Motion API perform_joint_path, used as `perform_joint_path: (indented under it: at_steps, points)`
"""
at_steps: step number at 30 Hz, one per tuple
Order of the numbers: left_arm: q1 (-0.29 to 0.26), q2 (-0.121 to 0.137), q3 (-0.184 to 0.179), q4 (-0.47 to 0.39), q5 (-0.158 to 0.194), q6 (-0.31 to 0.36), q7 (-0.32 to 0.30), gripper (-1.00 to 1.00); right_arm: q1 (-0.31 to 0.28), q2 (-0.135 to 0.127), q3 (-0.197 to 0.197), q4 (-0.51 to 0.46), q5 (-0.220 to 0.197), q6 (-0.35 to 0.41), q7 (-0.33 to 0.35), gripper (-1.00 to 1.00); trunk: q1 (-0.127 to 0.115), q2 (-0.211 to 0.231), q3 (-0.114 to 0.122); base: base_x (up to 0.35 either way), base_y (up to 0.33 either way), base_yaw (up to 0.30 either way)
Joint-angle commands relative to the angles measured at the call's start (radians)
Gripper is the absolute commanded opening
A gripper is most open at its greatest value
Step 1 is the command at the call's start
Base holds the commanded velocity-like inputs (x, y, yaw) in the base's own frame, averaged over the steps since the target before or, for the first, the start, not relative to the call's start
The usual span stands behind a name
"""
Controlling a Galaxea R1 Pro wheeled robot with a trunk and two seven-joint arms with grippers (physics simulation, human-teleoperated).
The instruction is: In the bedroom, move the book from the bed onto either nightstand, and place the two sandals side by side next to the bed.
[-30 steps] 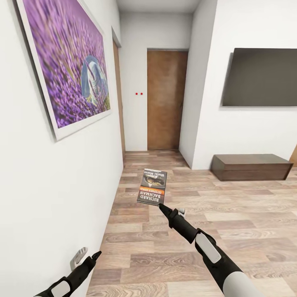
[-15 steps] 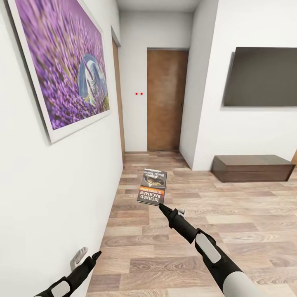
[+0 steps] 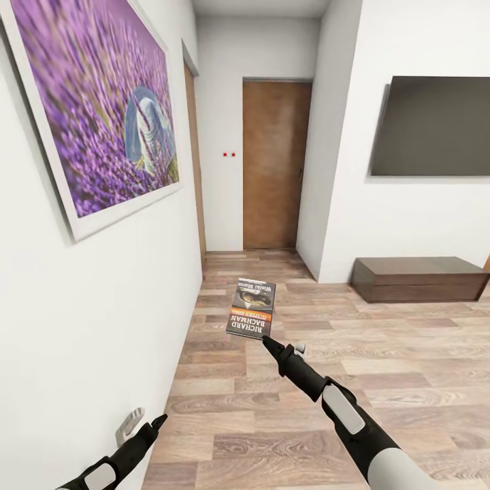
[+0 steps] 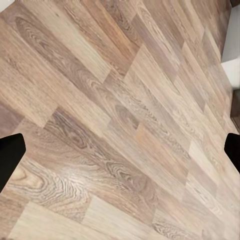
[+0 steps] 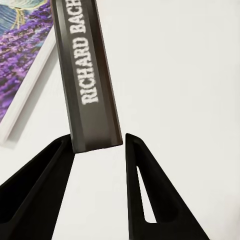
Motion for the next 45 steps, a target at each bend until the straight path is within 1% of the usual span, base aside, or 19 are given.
perform_joint_path:
  at_steps: [1, 45]
  points:
    - [-0.001, 0.0, 0.008, 0.001, -0.003, 0.001, -0.004, 1.0, -0.001, -0.001, 0.004, 0.0, -0.011, 0.006, 0.0, -1.0, 0.0, -0.001, -0.001, 0.107, 0.0, 0.0]
    - [-0.001, 0.002, 0.008, 0.001, -0.003, 0.001, -0.004, 1.0, -0.001, -0.001, 0.004, 0.0, -0.01, 0.006, 0.0, -1.0, 0.0, -0.001, -0.001, 0.13, 0.0, 0.0]
